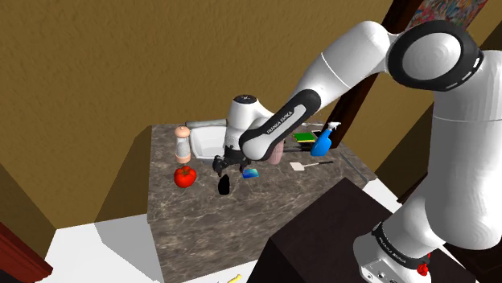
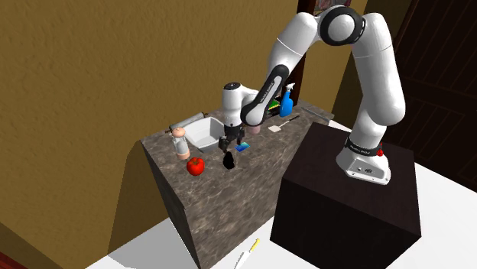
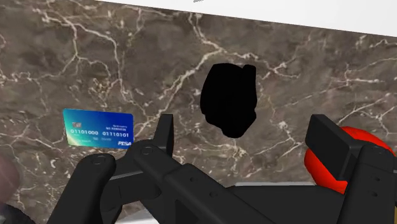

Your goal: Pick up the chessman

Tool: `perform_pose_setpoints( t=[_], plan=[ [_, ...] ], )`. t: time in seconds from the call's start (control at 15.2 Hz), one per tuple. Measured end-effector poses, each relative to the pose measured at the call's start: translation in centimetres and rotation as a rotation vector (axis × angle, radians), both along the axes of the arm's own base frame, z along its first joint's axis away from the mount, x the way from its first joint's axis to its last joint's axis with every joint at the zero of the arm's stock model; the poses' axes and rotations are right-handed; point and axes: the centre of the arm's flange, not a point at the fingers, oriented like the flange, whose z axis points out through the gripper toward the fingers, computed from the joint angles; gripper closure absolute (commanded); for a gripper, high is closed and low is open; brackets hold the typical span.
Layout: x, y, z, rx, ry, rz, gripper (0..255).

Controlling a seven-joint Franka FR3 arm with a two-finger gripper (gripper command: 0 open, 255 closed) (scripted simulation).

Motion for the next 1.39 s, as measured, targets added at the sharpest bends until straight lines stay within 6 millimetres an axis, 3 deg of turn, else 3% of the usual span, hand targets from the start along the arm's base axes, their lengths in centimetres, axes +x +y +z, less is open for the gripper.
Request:
perform_pose_setpoints(
  t=[0.59, 0.66, 1.39],
  plan=[
    [0.8, 0.6, -5.3, 0.0, -0.002, -0.006, 0],
    [0.8, 0.7, -5.5, 0.0, -0.002, -0.006, 255],
    [0.8, 0.7, -5.5, 0.0, -0.002, -0.006, 255]
  ],
)
